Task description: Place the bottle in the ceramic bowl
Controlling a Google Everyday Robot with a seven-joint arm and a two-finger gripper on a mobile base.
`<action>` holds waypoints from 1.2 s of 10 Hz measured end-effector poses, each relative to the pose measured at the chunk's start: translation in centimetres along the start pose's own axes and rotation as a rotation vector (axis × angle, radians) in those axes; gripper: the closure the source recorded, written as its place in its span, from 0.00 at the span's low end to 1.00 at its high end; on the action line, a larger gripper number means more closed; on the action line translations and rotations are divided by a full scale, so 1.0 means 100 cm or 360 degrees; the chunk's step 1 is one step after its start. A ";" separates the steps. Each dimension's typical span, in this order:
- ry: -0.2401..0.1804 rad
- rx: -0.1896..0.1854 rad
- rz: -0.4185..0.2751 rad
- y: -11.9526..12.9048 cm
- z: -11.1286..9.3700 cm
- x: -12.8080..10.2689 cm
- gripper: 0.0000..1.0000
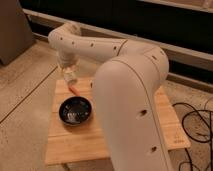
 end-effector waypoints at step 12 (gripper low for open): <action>0.0123 -0.0060 0.0324 0.042 0.035 0.061 1.00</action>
